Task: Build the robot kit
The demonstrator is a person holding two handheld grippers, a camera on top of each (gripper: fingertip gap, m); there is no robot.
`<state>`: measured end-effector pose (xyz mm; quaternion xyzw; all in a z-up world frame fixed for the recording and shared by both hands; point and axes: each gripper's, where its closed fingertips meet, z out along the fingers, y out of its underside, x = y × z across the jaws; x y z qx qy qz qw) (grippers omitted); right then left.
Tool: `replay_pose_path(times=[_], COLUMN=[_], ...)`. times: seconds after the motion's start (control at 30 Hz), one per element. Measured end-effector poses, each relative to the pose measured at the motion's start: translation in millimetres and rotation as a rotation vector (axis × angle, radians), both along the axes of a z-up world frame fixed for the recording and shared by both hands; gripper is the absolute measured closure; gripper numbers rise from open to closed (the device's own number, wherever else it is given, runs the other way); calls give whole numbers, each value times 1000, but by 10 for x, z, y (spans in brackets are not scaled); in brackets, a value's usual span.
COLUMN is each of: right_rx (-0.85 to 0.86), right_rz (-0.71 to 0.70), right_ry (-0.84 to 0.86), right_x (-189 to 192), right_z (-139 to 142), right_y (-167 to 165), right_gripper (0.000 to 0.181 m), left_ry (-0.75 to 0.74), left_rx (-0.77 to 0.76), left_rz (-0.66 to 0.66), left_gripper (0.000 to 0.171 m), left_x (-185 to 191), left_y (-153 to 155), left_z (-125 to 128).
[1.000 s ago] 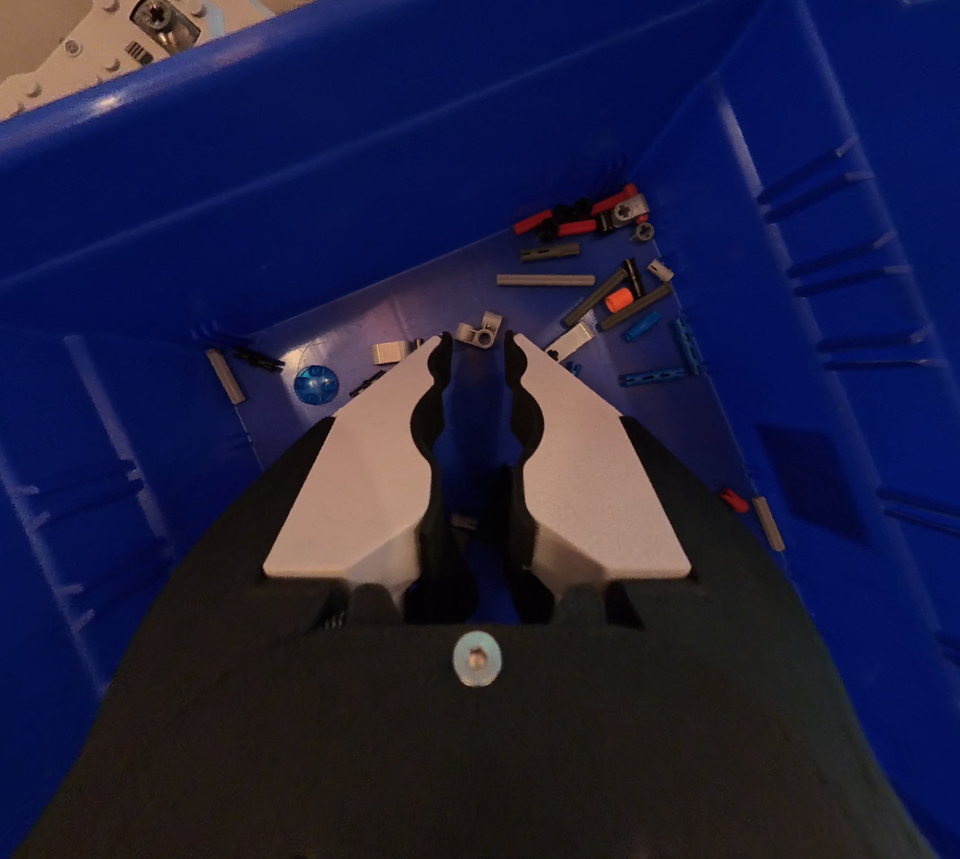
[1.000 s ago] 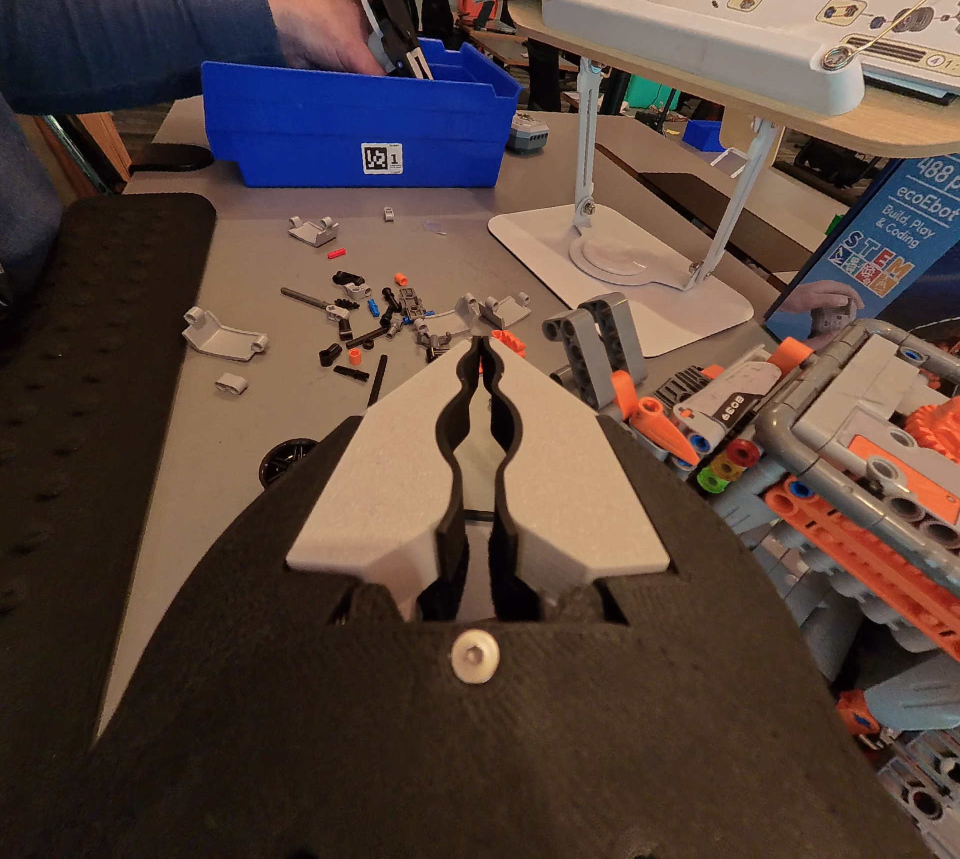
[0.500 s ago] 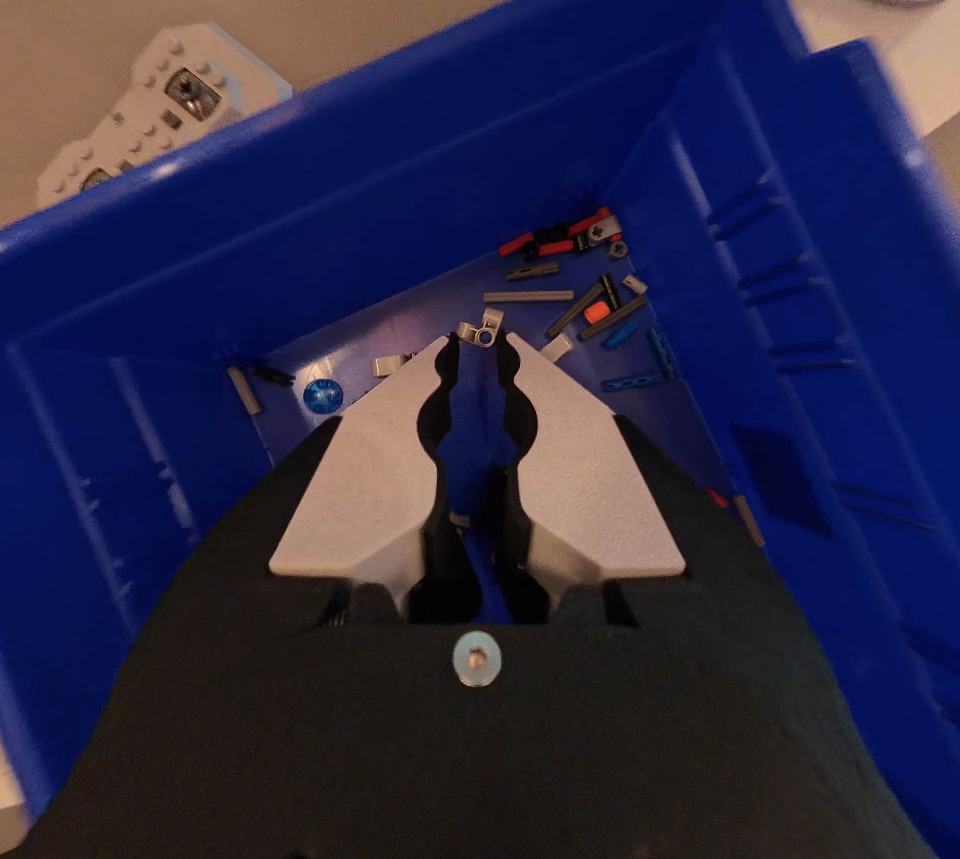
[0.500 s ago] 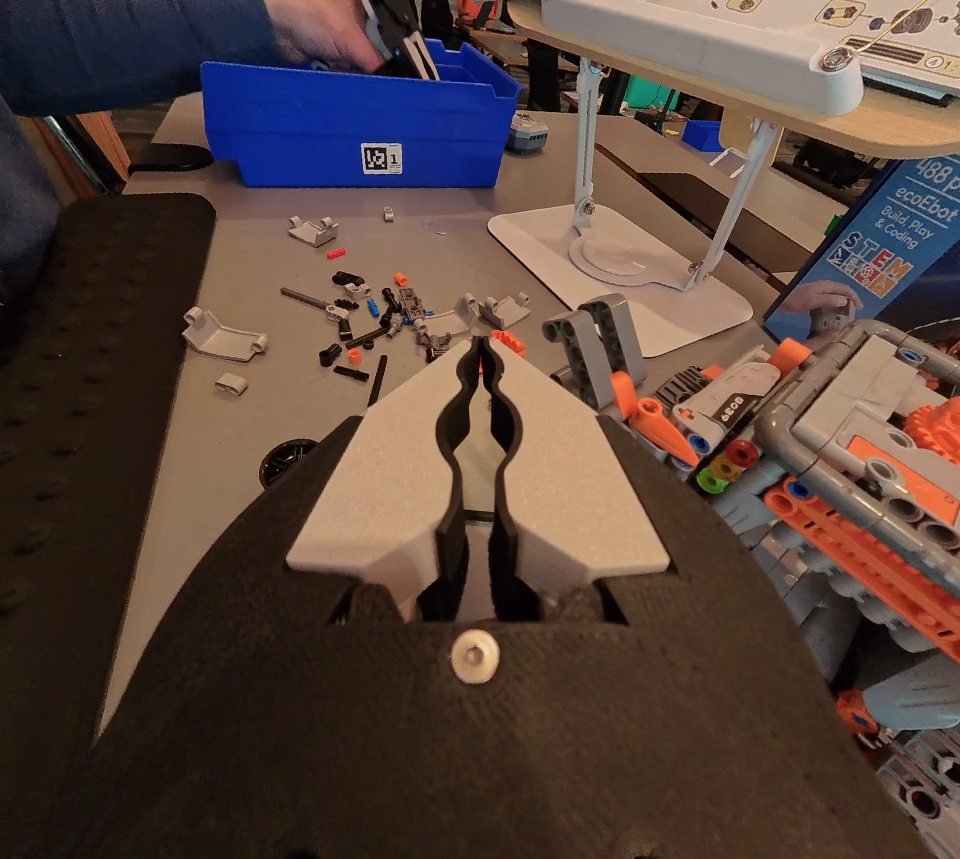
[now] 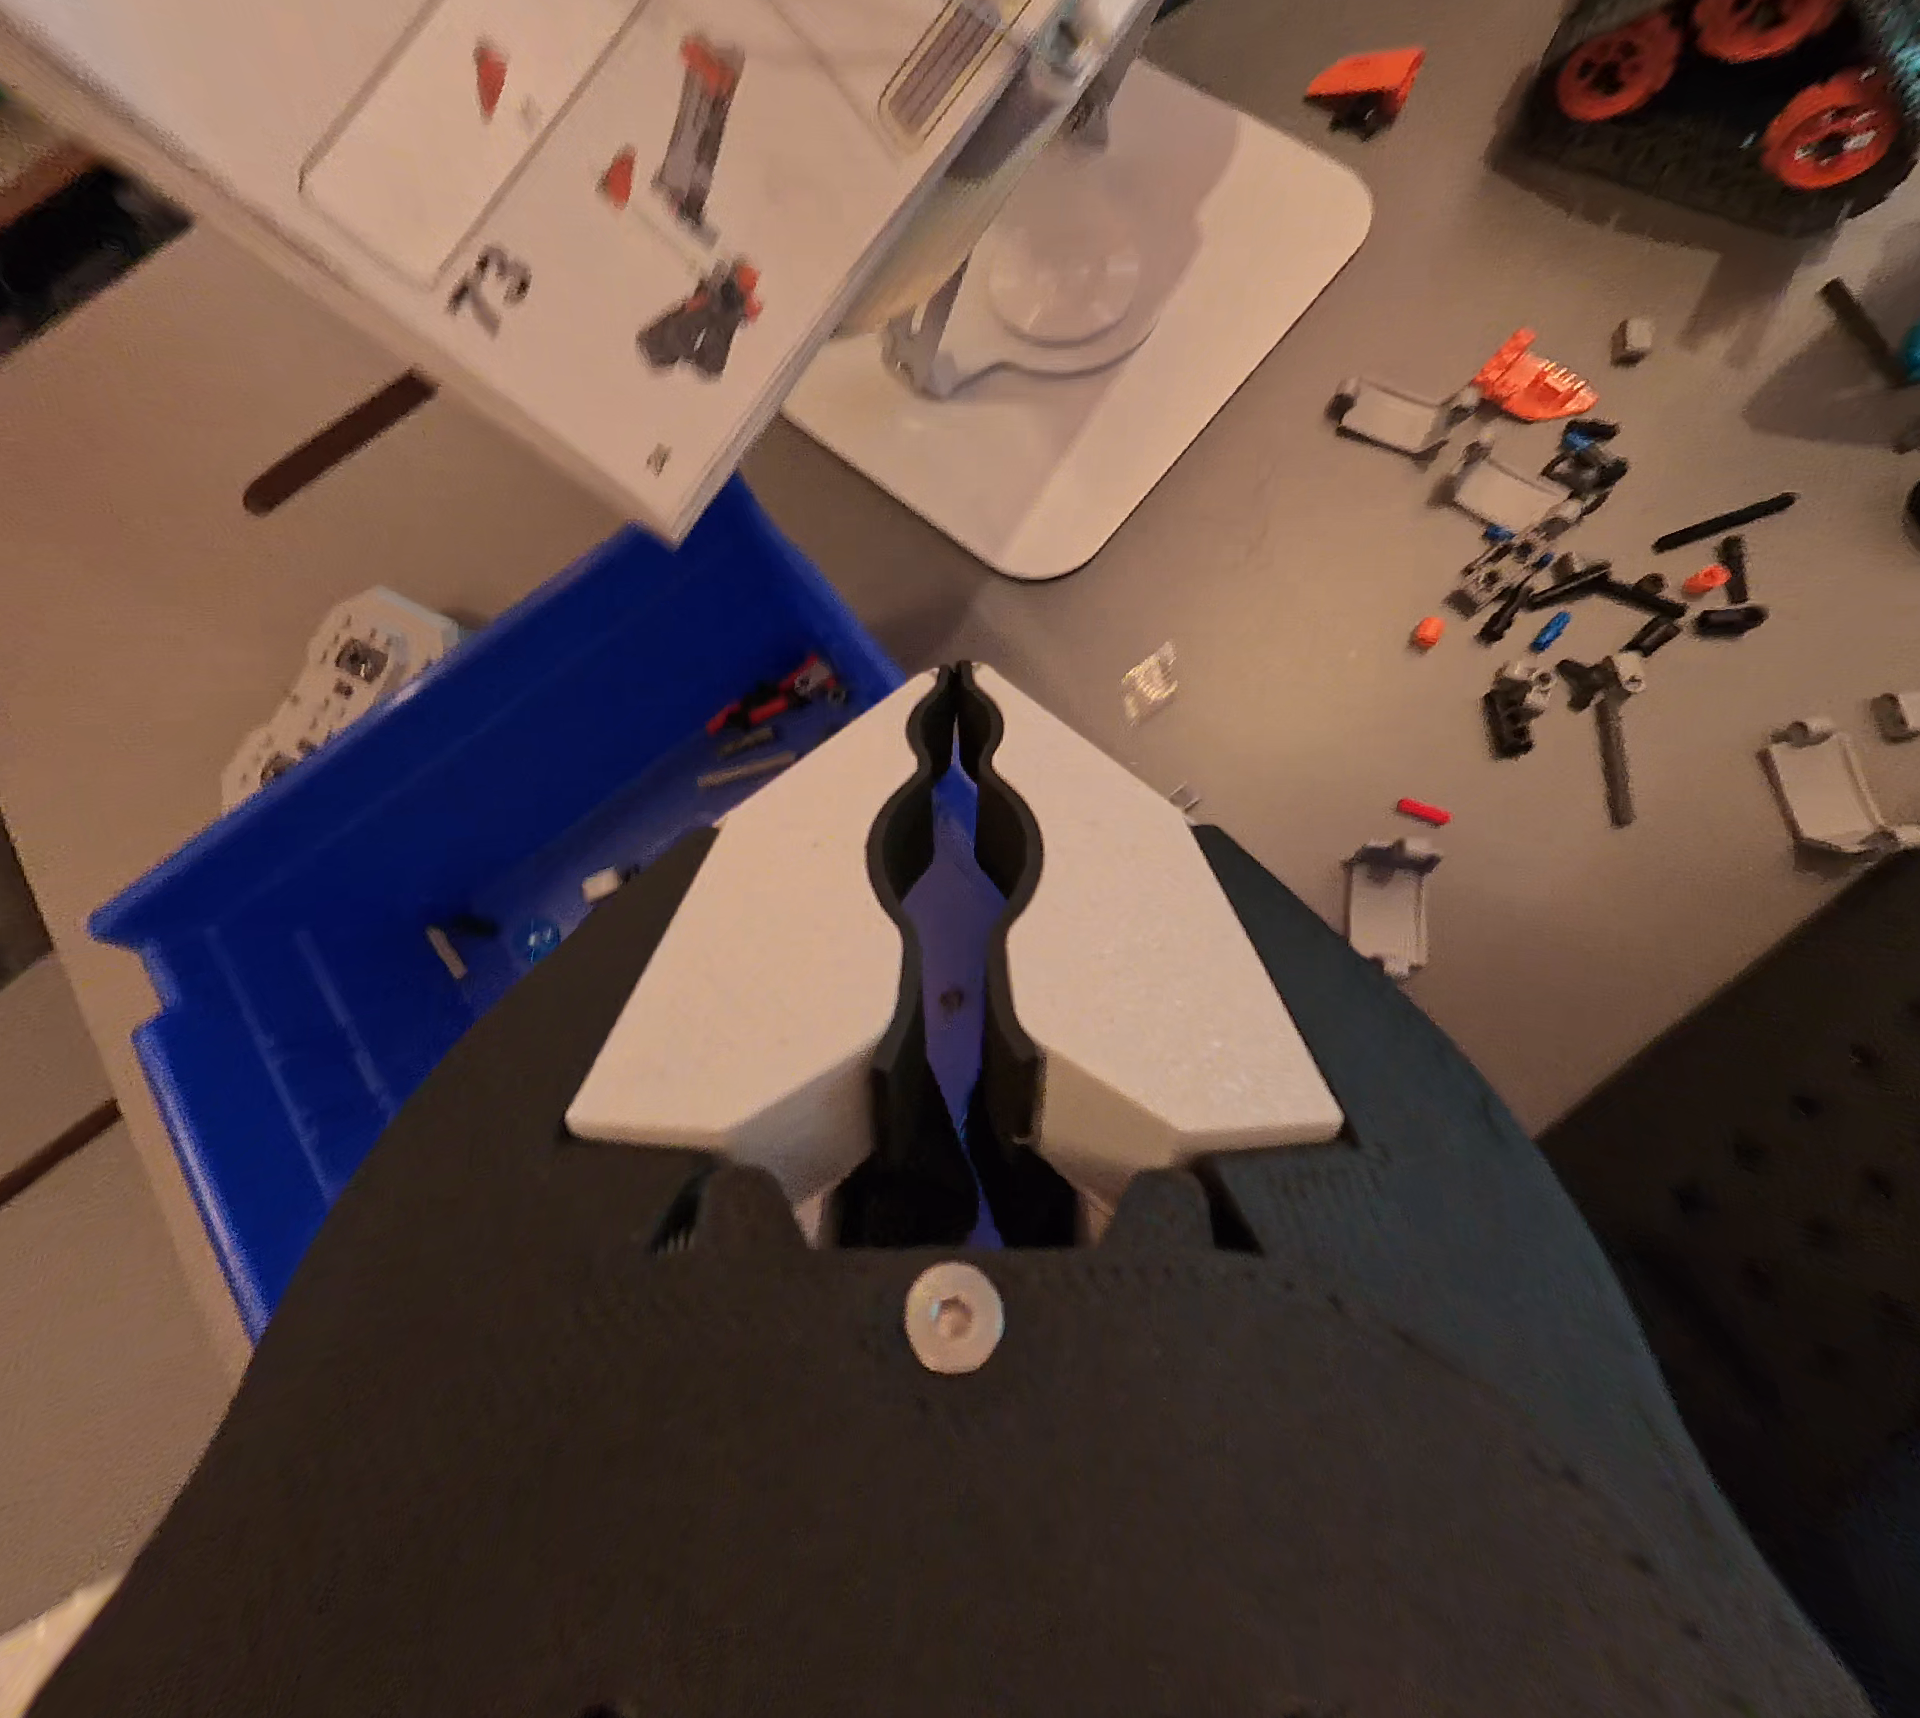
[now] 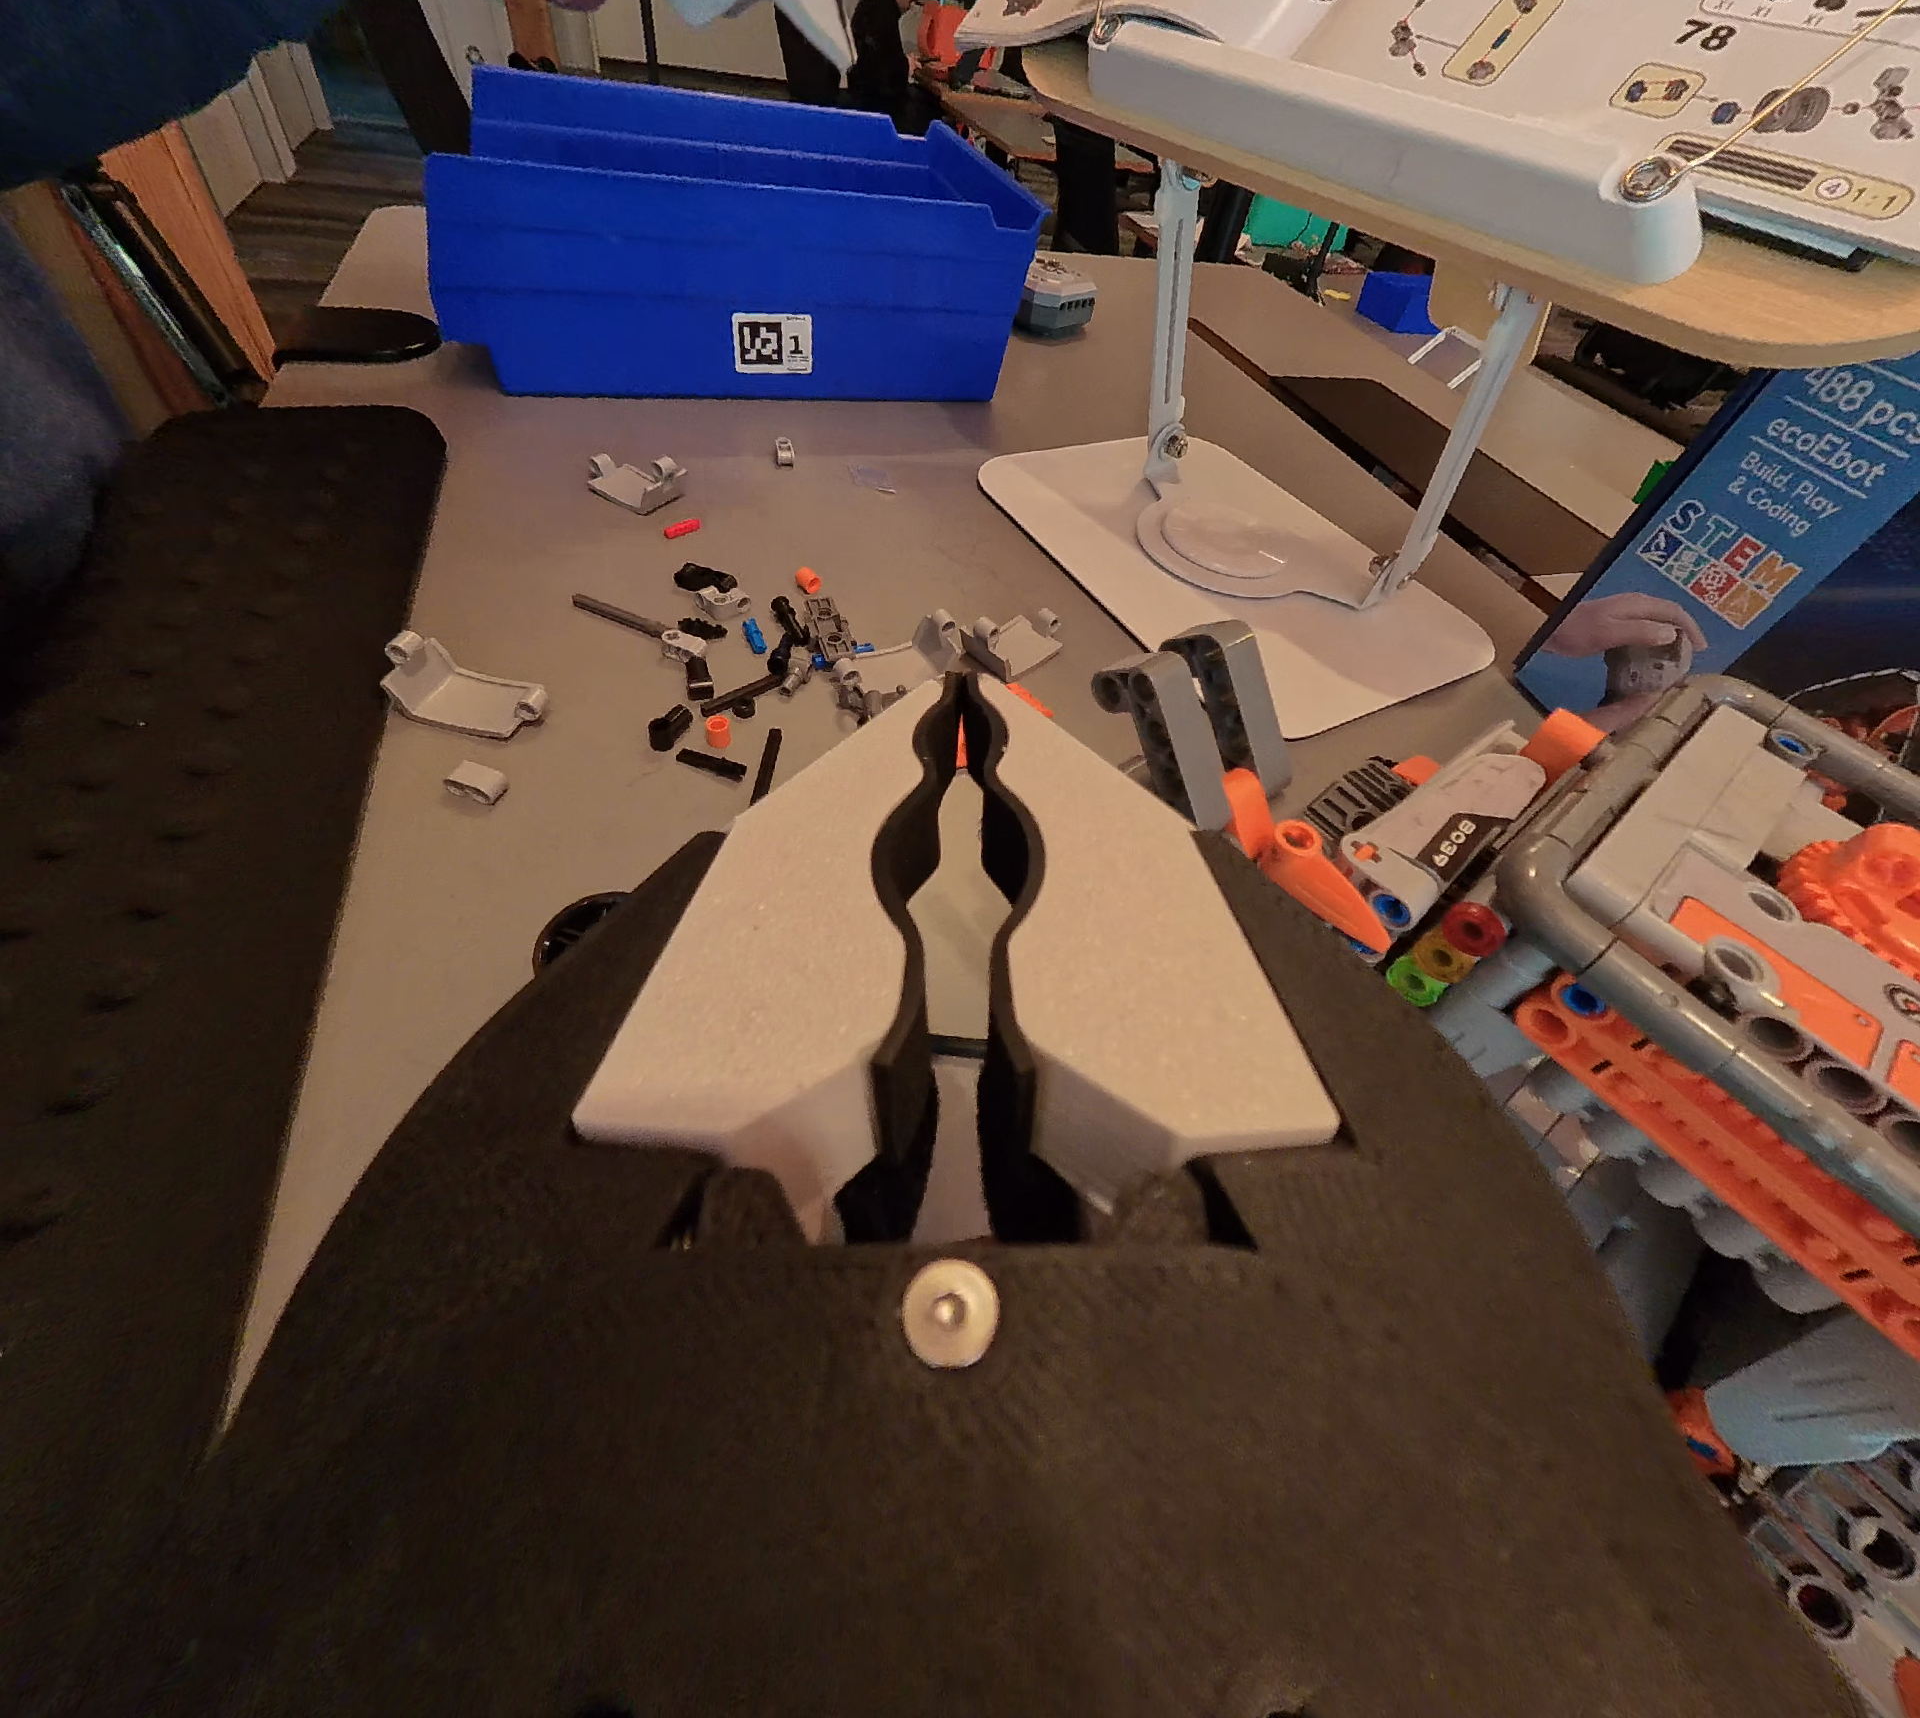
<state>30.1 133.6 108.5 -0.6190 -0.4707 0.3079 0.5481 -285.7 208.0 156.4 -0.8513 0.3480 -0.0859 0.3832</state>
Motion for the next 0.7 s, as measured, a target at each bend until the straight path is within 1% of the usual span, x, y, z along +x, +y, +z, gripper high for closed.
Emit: replay_pose_path(times=[0.1, 0.13, 0.17, 0.23, 0.27, 0.3, 0.4, 0.47, 0.53, 0.6, 0.7], right_rx=[3, 3, 3, -1, -4, -7, -16, -19, -19, -17, -18], right_rz=[6, 9, 10, 12, 12, 12, 15, 15, 12, 8, 6], right_ry=[6, 4, 3, 0, -3, -6, -13, -16, -15, -13, -13], right_x=[-7, -12, -16, -23, -25, -28, -37, -38, -31, -20, -13], right_z=[16, 14, 9, -1, -13, -23, -52, -63, -62, -53, -56], right_y=[-13, -16, -18, -16, -12, -8, -5, -3, -1, 3, 9], right_gripper=[181, 181, 181, 181, 181, 181, 181, 181, 181, 181, 181], left_ry=[11, 13, 25, 24, 29, 49, 102, 178, 226, 220, 210], left_rx=[-56, -85, -94, -100, -131, -159, -230, -269, -295, -304, -294], left_rz=[85, 112, 141, 184, 208, 219, 228, 263, 288, 296, 296], left_gripper=[171, 165, 164, 164, 159, 158, 152, 151, 151, 149, 147], left_x=[-403, -524, -648, -829, -907, -972, -1070, -1201, -1291, -1292, -1264], left_y=[-22, -59, -83, -100, -112, -124, -77, -18, 29, 74, 152], left_z=[-158, -206, -239, -307, -389, -487, -836, -1089, -1260, -1341, -1385])
